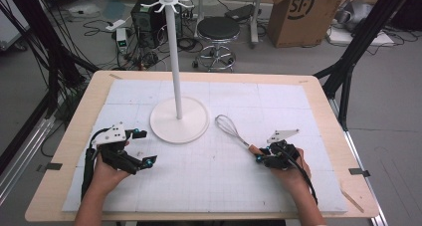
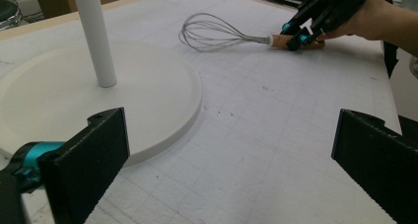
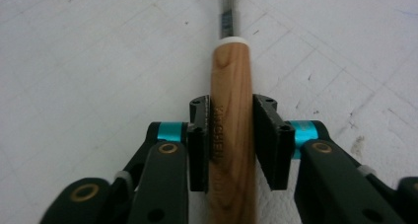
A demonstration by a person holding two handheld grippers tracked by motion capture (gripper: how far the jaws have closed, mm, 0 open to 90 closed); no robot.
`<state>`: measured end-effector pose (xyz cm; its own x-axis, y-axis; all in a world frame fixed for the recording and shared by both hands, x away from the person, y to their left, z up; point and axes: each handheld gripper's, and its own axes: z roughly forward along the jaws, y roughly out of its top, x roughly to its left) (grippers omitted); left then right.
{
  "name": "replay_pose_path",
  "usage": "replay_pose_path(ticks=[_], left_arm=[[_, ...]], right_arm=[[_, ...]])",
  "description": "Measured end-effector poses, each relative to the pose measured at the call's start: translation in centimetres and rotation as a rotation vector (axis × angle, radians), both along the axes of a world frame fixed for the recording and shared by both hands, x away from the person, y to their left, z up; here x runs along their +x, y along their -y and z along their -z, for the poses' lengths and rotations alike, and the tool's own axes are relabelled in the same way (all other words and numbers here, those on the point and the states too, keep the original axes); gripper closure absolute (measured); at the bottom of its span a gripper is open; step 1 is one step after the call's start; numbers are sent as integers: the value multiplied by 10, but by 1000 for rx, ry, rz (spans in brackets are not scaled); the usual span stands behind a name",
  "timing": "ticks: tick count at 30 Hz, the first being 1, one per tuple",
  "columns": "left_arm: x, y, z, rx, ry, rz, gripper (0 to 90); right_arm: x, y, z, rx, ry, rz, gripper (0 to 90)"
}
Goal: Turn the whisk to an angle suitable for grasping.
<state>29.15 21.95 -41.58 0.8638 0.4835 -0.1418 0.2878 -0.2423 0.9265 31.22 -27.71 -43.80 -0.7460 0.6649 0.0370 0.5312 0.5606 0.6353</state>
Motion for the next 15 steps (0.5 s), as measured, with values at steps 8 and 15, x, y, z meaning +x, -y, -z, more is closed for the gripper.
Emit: replay_pose_path(ticks=[8,15], left_arm=[[0,0,-1,2,4,6,17],[-1,1,-1,2,5,4,17]], right_arm=[[-1,8,-1,21,-29,-30,702],[-5,8,-1,26,-44,-119,702]])
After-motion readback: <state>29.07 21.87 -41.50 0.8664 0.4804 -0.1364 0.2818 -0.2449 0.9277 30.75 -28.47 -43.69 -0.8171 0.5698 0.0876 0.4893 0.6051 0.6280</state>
